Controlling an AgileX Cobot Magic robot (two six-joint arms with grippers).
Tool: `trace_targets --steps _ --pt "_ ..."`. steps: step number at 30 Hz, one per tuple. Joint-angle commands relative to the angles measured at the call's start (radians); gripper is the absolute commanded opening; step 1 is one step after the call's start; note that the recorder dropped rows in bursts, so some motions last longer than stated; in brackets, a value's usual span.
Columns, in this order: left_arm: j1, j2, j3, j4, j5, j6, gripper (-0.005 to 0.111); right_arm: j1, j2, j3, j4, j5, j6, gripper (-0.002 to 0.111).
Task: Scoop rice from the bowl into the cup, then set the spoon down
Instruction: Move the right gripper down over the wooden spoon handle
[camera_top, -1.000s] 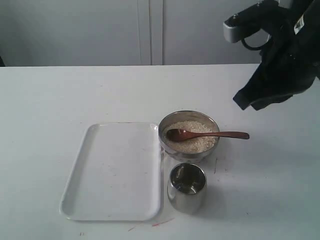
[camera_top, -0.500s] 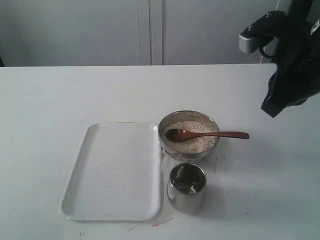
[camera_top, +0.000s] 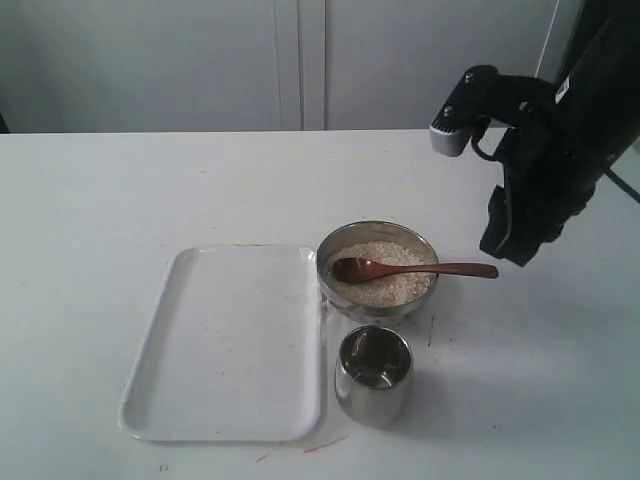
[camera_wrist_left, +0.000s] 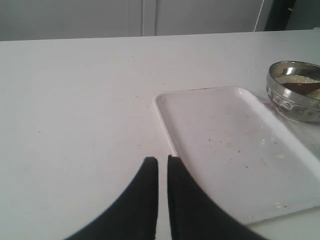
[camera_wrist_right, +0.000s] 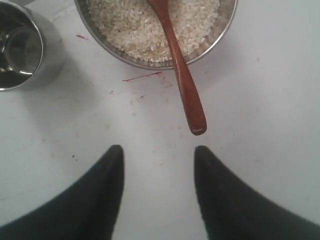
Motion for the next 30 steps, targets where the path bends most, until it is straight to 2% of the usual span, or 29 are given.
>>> trace_targets --steps 1,11,16,25,30 --pt "-0.007 0.001 -0.007 -0.006 -0.004 -0.001 0.014 0.001 0.030 -0.004 0.008 -0.007 -0.105 0.062" --pt "-0.007 0.001 -0.007 -0.006 -0.004 -0.001 0.014 0.001 0.127 -0.004 0.006 -0.047 -0.152 0.063" --pt "-0.007 0.001 -0.007 -0.006 -0.004 -0.001 0.014 0.001 0.175 -0.004 0.006 -0.073 -0.332 0.063" --pt "-0.007 0.001 -0.007 -0.006 -0.004 -0.001 0.014 0.001 0.197 -0.004 0.006 -0.201 -0.345 0.063" --pt "-0.007 0.001 -0.007 -0.006 -0.004 -0.001 0.014 0.001 0.214 -0.004 0.008 -0.194 -0.325 0.063"
